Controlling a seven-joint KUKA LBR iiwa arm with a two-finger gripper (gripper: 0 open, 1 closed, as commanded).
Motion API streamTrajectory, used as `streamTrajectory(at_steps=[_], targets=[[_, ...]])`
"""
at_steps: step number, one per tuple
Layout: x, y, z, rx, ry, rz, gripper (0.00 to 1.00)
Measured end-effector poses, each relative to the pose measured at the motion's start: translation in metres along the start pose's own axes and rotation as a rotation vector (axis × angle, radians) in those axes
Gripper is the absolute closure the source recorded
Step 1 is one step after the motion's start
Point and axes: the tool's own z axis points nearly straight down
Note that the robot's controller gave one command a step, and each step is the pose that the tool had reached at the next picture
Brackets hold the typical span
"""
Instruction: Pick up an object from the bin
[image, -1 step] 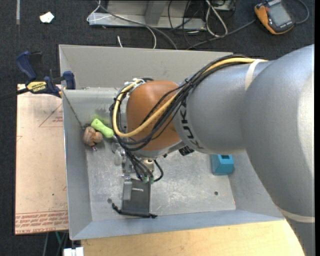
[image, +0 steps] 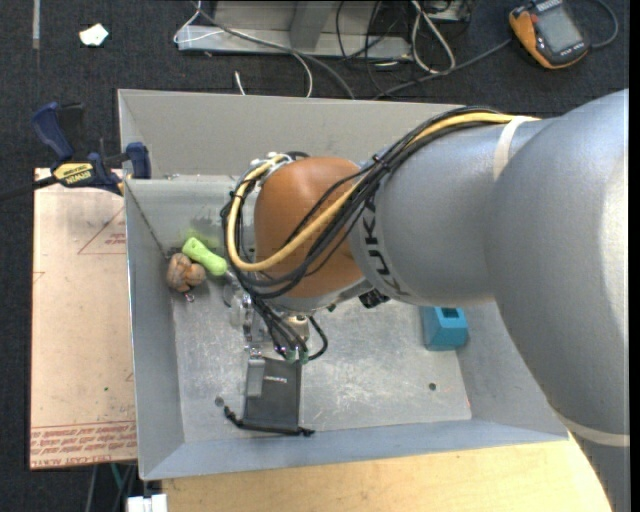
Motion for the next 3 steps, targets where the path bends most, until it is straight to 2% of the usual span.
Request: streamTrajectory(at_steps=[1, 2, 3], targets=[[0.009, -0.016, 0.025, -0.005, -0.007, 0.073, 0.0], [0.007, -0.042, 0.079, -0.001, 0.002, 0.189, 0.0], [0.007, -0.068, 0.077, 0.0, 0.003, 0.333, 1.0]])
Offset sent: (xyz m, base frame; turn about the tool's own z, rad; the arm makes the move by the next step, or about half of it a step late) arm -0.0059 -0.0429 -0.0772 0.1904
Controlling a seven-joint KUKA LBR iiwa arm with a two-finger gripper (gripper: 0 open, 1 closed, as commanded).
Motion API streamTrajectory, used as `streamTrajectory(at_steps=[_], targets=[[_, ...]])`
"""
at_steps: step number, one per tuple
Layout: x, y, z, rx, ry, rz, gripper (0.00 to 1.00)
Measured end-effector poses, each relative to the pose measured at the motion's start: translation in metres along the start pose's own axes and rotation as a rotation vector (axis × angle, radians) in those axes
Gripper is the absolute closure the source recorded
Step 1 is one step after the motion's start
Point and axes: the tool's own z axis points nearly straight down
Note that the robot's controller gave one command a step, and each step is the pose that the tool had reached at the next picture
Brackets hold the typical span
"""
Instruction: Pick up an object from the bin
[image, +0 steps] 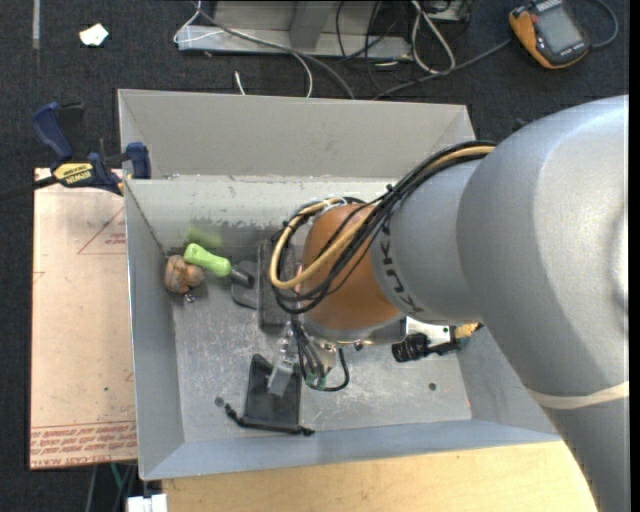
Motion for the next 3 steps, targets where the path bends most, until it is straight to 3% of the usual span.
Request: streamTrajectory(at_steps=[1, 2, 3], targets=[[0.0, 0.0, 0.0, 0.0, 0.0, 0.0, 1.0], [0.0, -0.001, -0.06, 0.002, 0.005, -0.034, 1.0], [0.014, -0.002, -0.143, 0.006, 0.011, 0.007, 1.0]])
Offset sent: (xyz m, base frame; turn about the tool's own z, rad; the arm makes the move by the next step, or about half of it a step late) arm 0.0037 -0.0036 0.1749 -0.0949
